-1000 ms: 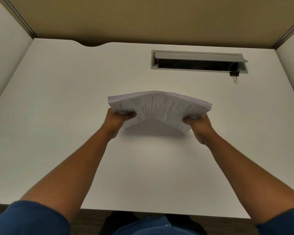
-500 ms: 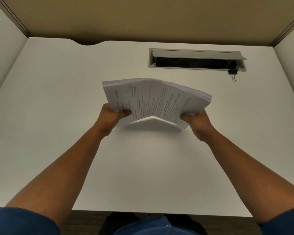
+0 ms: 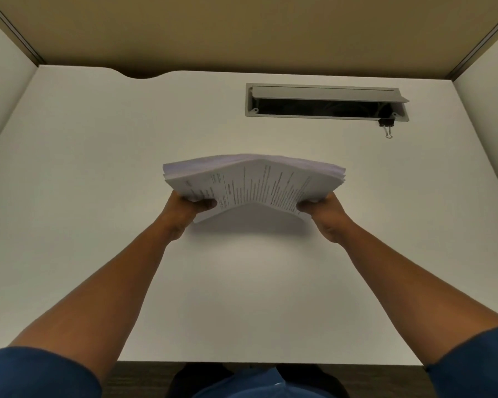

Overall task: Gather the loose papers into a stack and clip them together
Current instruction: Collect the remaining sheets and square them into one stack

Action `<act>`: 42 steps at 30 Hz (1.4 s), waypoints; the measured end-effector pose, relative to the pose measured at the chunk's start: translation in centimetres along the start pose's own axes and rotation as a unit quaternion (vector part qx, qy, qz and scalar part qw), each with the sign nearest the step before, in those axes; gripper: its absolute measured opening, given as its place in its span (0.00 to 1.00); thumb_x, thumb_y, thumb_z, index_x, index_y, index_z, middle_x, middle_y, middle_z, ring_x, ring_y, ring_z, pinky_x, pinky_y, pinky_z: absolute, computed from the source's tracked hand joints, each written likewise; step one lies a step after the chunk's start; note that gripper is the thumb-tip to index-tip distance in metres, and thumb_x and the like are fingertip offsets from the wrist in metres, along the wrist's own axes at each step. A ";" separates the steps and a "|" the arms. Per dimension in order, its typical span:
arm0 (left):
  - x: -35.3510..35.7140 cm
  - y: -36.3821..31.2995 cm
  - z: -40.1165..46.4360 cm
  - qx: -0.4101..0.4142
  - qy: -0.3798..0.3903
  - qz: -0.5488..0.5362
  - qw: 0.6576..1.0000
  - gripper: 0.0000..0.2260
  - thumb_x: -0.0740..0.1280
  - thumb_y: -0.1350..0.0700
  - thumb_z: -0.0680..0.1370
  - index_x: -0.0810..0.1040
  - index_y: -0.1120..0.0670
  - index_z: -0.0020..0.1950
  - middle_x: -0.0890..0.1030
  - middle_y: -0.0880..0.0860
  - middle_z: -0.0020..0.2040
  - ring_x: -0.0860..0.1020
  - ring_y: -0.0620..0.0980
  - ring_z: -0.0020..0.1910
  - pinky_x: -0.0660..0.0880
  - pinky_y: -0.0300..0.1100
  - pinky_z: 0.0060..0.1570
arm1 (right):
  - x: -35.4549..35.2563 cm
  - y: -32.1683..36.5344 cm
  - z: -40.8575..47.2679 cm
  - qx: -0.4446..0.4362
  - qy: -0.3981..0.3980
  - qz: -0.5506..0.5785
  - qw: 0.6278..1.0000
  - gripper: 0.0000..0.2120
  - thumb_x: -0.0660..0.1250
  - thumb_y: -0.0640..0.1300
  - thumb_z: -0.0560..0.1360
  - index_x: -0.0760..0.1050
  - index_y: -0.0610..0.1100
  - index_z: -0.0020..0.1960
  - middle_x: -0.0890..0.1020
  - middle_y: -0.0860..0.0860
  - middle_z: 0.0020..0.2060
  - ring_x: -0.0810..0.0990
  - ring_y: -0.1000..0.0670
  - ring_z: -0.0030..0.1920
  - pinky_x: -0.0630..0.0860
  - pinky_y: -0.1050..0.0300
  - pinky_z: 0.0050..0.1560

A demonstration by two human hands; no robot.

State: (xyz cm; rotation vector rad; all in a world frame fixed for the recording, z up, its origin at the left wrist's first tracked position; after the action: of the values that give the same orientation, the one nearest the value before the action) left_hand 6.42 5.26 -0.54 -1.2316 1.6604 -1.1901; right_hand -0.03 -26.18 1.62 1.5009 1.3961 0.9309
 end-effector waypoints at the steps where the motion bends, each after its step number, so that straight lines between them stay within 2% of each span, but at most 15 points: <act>1: -0.1 -0.1 0.0 0.006 -0.005 -0.004 1.000 0.24 0.77 0.63 0.67 0.80 0.53 0.63 0.84 0.56 0.59 0.80 0.55 0.63 0.78 0.61 0.63 | 0.0 0.2 0.0 -0.004 -0.004 0.002 1.000 0.23 0.66 0.23 0.72 0.80 0.50 0.52 0.84 0.48 0.49 0.82 0.49 0.54 0.82 0.54 0.51; 6: 0.1 0.4 -0.1 0.001 -0.001 -0.017 1.000 0.23 0.78 0.62 0.67 0.82 0.51 0.61 0.84 0.56 0.60 0.80 0.57 0.63 0.77 0.64 0.63 | 0.2 -0.3 0.0 0.005 -0.003 -0.003 1.000 0.23 0.66 0.23 0.72 0.79 0.50 0.53 0.84 0.49 0.49 0.82 0.49 0.55 0.82 0.53 0.52; 9: 0.0 0.7 -0.1 0.009 0.012 -0.008 1.000 0.25 0.77 0.62 0.69 0.79 0.55 0.65 0.83 0.57 0.60 0.80 0.57 0.64 0.77 0.63 0.63 | 0.2 -0.3 -0.1 0.017 -0.003 -0.001 1.000 0.23 0.65 0.22 0.72 0.78 0.50 0.52 0.83 0.49 0.47 0.81 0.52 0.51 0.80 0.62 0.42; 11: -0.2 0.6 -0.1 0.008 0.012 -0.006 1.000 0.23 0.76 0.61 0.70 0.80 0.53 0.64 0.83 0.56 0.60 0.80 0.56 0.63 0.77 0.62 0.63 | 0.1 -0.1 -0.2 0.022 -0.009 0.003 1.000 0.23 0.65 0.23 0.72 0.78 0.50 0.51 0.83 0.50 0.48 0.81 0.52 0.51 0.79 0.64 0.40; 14: 0.0 0.7 -0.1 -0.025 0.019 -0.001 1.000 0.19 0.76 0.59 0.69 0.83 0.48 0.59 0.85 0.53 0.59 0.81 0.56 0.62 0.77 0.62 0.63 | -0.1 -0.8 -0.1 0.052 0.002 0.004 0.999 0.21 0.67 0.24 0.71 0.81 0.49 0.51 0.85 0.48 0.50 0.81 0.44 0.58 0.81 0.49 0.57; 16: -0.2 0.0 -0.2 -0.035 0.019 0.009 0.999 0.19 0.77 0.58 0.68 0.83 0.50 0.58 0.85 0.52 0.57 0.82 0.54 0.60 0.79 0.59 0.62 | -0.3 -0.5 0.0 0.083 -0.009 -0.005 0.996 0.20 0.66 0.24 0.71 0.81 0.48 0.50 0.85 0.49 0.51 0.80 0.41 0.60 0.79 0.44 0.60; 19: -0.9 -1.7 0.0 -0.041 0.060 0.015 0.997 0.23 0.78 0.59 0.69 0.80 0.56 0.63 0.86 0.53 0.58 0.84 0.55 0.57 0.82 0.52 0.57 | -1.2 0.9 -0.3 0.107 0.006 0.030 0.994 0.17 0.64 0.29 0.75 0.79 0.45 0.58 0.85 0.47 0.55 0.80 0.39 0.61 0.80 0.43 0.56; 23: -1.4 -3.3 -0.3 -0.083 0.118 -0.005 0.990 0.29 0.82 0.57 0.66 0.79 0.54 0.65 0.86 0.54 0.57 0.85 0.56 0.56 0.83 0.46 0.49 | -1.8 2.7 -1.3 0.109 0.066 0.155 0.980 0.17 0.65 0.35 0.79 0.76 0.43 0.67 0.84 0.44 0.60 0.84 0.41 0.59 0.82 0.44 0.55; 27: -2.2 -3.8 -0.6 -0.133 0.150 -0.036 0.979 0.30 0.81 0.57 0.67 0.78 0.55 0.67 0.84 0.56 0.62 0.84 0.56 0.58 0.82 0.46 0.49 | -1.0 3.6 -2.1 0.111 0.053 0.131 0.984 0.15 0.66 0.32 0.78 0.77 0.42 0.63 0.85 0.43 0.56 0.86 0.42 0.53 0.84 0.49 0.47; 29: -2.4 -3.7 -0.6 -0.149 0.121 -0.046 0.980 0.33 0.82 0.54 0.65 0.77 0.53 0.68 0.84 0.54 0.62 0.83 0.52 0.54 0.78 0.41 0.39 | -0.9 3.5 -2.4 0.115 0.015 0.135 0.984 0.15 0.67 0.30 0.77 0.78 0.42 0.61 0.86 0.44 0.53 0.87 0.44 0.50 0.84 0.52 0.43; 32: -2.1 -3.5 -0.7 -0.159 0.020 -0.096 0.982 0.24 0.74 0.62 0.74 0.75 0.52 0.70 0.84 0.54 0.58 0.81 0.51 0.48 0.75 0.38 0.30 | -0.8 3.3 -2.8 0.124 -0.009 0.182 0.975 0.15 0.65 0.27 0.76 0.77 0.39 0.60 0.87 0.43 0.51 0.88 0.45 0.47 0.83 0.55 0.40; 34: -1.7 -3.1 -1.0 -0.169 -0.038 -0.128 0.977 0.18 0.68 0.63 0.80 0.75 0.52 0.69 0.84 0.54 0.55 0.80 0.50 0.45 0.76 0.39 0.31 | -0.8 3.4 -3.0 0.131 -0.015 0.185 0.974 0.16 0.65 0.27 0.77 0.76 0.39 0.61 0.85 0.42 0.53 0.88 0.46 0.43 0.81 0.57 0.34; 38: -0.6 -3.2 -1.8 -0.181 -0.076 -0.189 0.962 0.11 0.61 0.58 0.85 0.79 0.52 0.64 0.84 0.54 0.55 0.81 0.50 0.42 0.77 0.41 0.33 | -0.7 3.2 -3.3 0.150 -0.025 0.184 0.971 0.14 0.64 0.28 0.77 0.77 0.40 0.58 0.86 0.43 0.49 0.86 0.48 0.36 0.77 0.60 0.28; 40: 0.2 -3.4 -2.4 -0.178 -0.082 -0.267 0.944 0.09 0.64 0.54 0.84 0.79 0.52 0.62 0.84 0.55 0.56 0.84 0.51 0.44 0.80 0.43 0.38 | -0.6 2.9 -3.4 0.163 -0.031 0.189 0.968 0.13 0.64 0.28 0.76 0.78 0.40 0.56 0.86 0.42 0.49 0.85 0.48 0.36 0.75 0.60 0.27; 42: 1.0 -3.3 -2.8 -0.135 -0.082 -0.331 0.930 0.15 0.69 0.53 0.81 0.76 0.50 0.67 0.84 0.55 0.59 0.84 0.53 0.52 0.82 0.48 0.47 | -0.5 2.6 -3.4 0.177 -0.045 0.204 0.962 0.12 0.65 0.28 0.75 0.77 0.38 0.57 0.85 0.41 0.50 0.84 0.48 0.35 0.73 0.60 0.26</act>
State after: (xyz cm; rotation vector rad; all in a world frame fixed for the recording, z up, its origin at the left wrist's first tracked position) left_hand 4.52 4.65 3.40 -2.1165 1.3439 -1.2091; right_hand -2.28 -26.31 5.26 2.1312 1.2552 0.8706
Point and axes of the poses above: each hand's wrist, its own z-axis towards the middle knuckle, its own x-axis out of the palm, y = z × x, the point moved 2 cm from there along z, towards the middle knuckle
